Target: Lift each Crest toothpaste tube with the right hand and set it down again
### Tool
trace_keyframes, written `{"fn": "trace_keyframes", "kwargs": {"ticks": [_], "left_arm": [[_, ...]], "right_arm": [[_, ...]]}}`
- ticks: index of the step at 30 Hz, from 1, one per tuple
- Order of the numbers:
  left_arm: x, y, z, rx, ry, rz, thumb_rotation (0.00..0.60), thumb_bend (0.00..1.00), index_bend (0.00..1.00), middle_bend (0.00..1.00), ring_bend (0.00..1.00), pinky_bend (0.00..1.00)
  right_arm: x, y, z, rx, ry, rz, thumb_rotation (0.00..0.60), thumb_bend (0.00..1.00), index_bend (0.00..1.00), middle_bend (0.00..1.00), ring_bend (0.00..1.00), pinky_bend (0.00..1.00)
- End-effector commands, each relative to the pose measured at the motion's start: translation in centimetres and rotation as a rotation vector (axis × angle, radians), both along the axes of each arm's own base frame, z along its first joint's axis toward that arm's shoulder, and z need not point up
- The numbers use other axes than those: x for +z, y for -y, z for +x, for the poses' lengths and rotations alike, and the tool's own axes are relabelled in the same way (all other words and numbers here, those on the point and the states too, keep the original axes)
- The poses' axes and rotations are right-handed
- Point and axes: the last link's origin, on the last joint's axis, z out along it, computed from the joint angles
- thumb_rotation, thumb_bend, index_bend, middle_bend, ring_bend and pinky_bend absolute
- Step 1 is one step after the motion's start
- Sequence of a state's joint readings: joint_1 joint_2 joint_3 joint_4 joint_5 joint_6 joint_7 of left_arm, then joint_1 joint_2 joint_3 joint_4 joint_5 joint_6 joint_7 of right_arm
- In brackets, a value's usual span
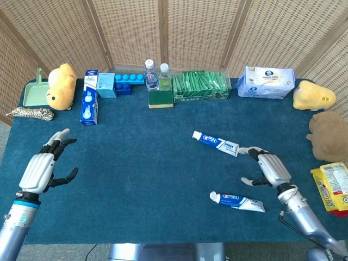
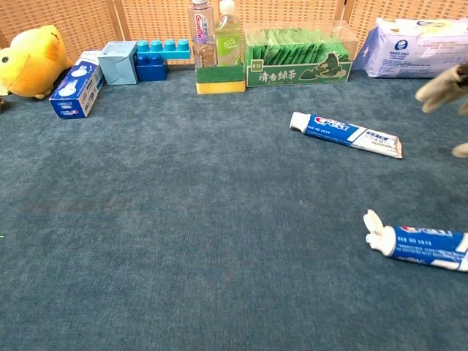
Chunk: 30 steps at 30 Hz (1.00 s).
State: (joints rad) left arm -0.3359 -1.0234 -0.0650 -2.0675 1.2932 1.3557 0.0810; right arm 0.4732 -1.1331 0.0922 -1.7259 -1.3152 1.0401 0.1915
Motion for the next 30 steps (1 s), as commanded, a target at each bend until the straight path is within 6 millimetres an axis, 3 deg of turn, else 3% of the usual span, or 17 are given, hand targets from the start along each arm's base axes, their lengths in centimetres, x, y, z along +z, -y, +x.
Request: {"fn": "trace_keyframes", "kwargs": {"ticks": [1, 14, 30], "left_arm": [[-0.1, 0.2, -0.4, -0.006, -0.046, -0.002, 0.600, 0.31, 0.19, 0.09, 0.00, 0.11], [-0.3, -0.3, -1.2, -0.001, -0.059, 0.002, 0.600, 0.31, 0.21, 0.09, 0.00, 0.10], [-0.7, -0.7, -2.0, 0.007, -0.042, -0.015, 0.600, 0.31, 0.20, 0.08, 0.00, 0.09]], "right_arm": [[-2.0, 1.5, 3.2, 0.037, -0.024, -0.034, 0.600, 0.21, 0.20, 0.26, 0.18, 0.24], [-7.0, 6.5, 7.6, 0.026, -0.156, -0.020, 0.600, 0.23, 0.19, 0.20, 0.12, 0.25], [-11.1, 10.7, 8.7, -0.071, -0.278, -0.051, 0.600, 0.24, 0.28, 0.21, 0.12, 0.25]]}}
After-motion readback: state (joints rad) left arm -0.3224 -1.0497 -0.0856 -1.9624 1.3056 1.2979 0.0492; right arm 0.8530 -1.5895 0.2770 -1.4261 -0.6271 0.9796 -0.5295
